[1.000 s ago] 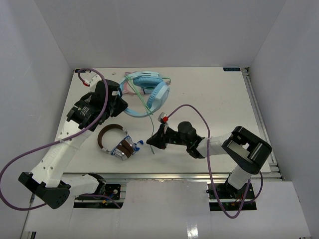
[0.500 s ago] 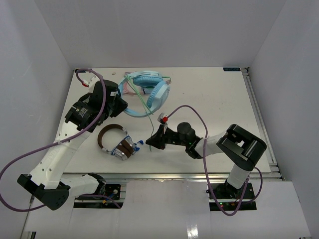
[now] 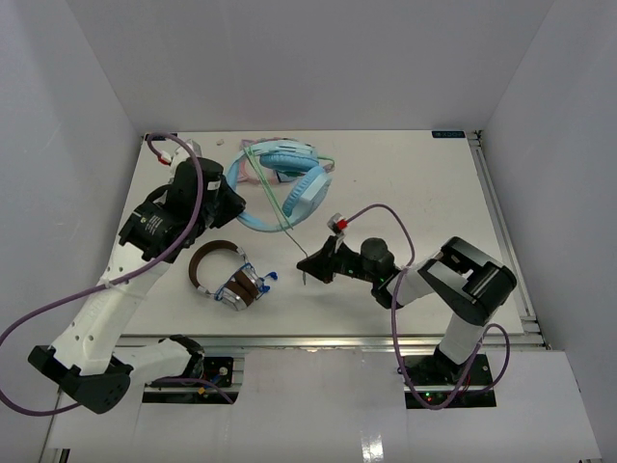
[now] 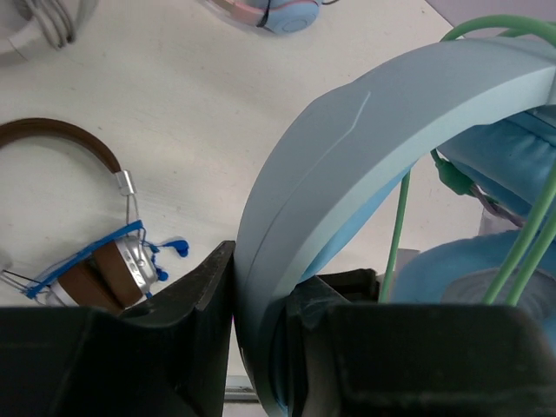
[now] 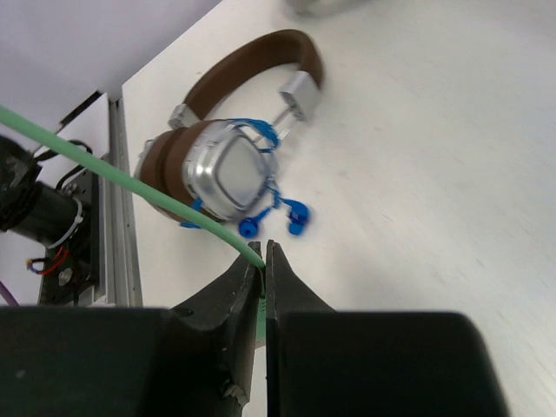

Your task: Wrap the headphones

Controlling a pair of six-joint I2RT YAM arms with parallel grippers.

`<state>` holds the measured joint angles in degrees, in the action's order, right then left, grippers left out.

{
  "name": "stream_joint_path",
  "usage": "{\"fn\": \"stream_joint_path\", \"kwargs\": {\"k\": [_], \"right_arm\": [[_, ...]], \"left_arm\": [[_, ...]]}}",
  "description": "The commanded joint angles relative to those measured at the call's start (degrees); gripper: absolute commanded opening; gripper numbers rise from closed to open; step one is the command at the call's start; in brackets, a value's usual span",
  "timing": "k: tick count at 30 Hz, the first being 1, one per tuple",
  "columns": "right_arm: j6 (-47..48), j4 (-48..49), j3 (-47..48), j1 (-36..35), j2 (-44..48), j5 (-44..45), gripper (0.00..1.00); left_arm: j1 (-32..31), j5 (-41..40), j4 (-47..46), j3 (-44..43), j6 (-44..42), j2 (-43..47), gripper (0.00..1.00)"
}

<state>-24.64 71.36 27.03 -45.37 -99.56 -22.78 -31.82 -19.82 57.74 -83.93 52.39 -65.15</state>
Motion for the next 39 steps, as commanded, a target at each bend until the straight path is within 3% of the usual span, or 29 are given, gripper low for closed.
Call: {"fn": "stream_joint_path", "kwargs": {"k": [1,8,13,17,22,24,28,34,37,39], "right_arm": [[-6.7,16.0,-6.8,6.4,-0.7,-1.8,0.08],[-11.4,26.8,-11.9,10.9,-2.6,-5.3,0.08],[-13.7,30.8,-13.0,12.4,-3.8,-6.7,0.08],[-14.1,32.0,-12.3,12.9,-5.7,-7.6,0.08],[-16.1,34.7,-9.8,13.2,-8.8,-10.9,0.08],[-17.8,36.1,-7.6,13.3,-9.8,-13.0,0.08],[-19.7,36.6,-4.9,13.3,-9.9,-15.9,0.08],[-20.8,36.6,-3.9,17.5,-7.2,-20.8,0.08],[-22.5,36.6,-2.8,18.9,-6.4,-25.5,0.08],[-22.8,36.6,-2.3,19.5,-5.4,-28.0,0.08]], "left_arm": [[0.1,-8.1,-5.5,-2.0,-1.3,4.7,0.00],[0.1,-22.1,-3.4,-2.6,-5.4,0.2,0.00],[0.1,-23.4,-5.4,0.3,-6.3,0.2,0.00],[0.1,-19.0,-7.4,0.6,-5.7,1.5,0.00],[0.1,-1.2,-14.6,4.0,-6.6,5.1,0.00],[0.1,12.3,-19.7,7.9,-7.2,6.5,0.00],[0.1,29.8,-25.1,12.2,-9.4,7.4,0.00],[0.1,46.8,-24.5,12.4,-25.3,3.0,0.00],[0.2,56.7,-25.3,12.9,-29.0,-1.3,0.00],[0.1,59.2,-25.5,13.1,-31.5,-3.3,0.00]]}}
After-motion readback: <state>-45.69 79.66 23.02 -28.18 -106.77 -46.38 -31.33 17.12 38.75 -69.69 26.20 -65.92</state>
